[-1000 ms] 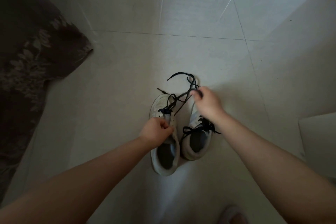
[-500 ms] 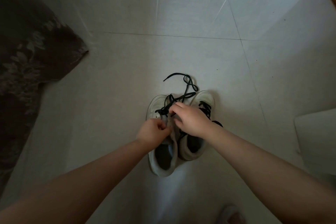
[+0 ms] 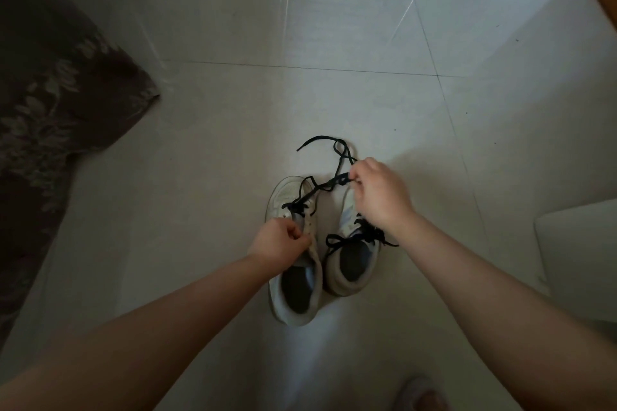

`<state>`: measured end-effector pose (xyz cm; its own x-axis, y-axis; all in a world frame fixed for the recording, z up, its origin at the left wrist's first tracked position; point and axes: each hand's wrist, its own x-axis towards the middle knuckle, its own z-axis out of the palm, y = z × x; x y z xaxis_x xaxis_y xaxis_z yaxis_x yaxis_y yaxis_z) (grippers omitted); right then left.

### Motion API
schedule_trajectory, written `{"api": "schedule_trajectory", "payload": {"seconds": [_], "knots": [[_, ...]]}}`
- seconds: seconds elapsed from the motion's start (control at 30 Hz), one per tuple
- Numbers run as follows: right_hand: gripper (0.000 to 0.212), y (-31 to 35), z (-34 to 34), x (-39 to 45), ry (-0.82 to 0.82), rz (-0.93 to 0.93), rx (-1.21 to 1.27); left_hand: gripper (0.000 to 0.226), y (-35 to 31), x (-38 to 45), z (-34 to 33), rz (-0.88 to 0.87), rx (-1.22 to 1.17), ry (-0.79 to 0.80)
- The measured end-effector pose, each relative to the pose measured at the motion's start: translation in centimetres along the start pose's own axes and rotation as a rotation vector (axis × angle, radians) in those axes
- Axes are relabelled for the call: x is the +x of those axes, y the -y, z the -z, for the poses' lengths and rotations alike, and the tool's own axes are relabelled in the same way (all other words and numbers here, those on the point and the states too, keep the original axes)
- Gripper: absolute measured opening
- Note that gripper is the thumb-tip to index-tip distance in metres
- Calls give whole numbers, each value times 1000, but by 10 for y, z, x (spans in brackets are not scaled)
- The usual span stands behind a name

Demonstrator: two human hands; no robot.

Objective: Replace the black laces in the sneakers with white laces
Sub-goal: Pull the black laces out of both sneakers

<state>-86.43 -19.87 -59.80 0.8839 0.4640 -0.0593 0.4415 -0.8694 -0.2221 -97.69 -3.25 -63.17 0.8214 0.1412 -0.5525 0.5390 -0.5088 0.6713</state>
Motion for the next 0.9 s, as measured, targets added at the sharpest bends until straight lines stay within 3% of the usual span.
{"api": "schedule_trajectory", "payload": {"seconds": [0.13,0.23,0.3,0.43,0.57,0.73,0.8,0.9], "knots": [[31,23,-12,-12,231,243,10,30,-1,0,0,7,10,-6],[25,33,-14,-13,251,305,-31,28,-1,0,1,5,18,-3],[17,39,-16,-13,271,236,38,27,-1,-1,2,0,31,0],[22,52,-21,-10,358,-135,225,24,-1,0,2,4,22,16],[22,56,-23,-8,381,-191,224,18,-2,0,1,2,13,23],[19,31,-14,3,120,-402,286,24,-1,0,4,3,23,21],[20,11,-6,9,85,-492,221,26,-1,-1,5,-3,9,32],[35,2,-3,6,233,-450,-3,26,1,-5,4,-33,-53,-27]]}}
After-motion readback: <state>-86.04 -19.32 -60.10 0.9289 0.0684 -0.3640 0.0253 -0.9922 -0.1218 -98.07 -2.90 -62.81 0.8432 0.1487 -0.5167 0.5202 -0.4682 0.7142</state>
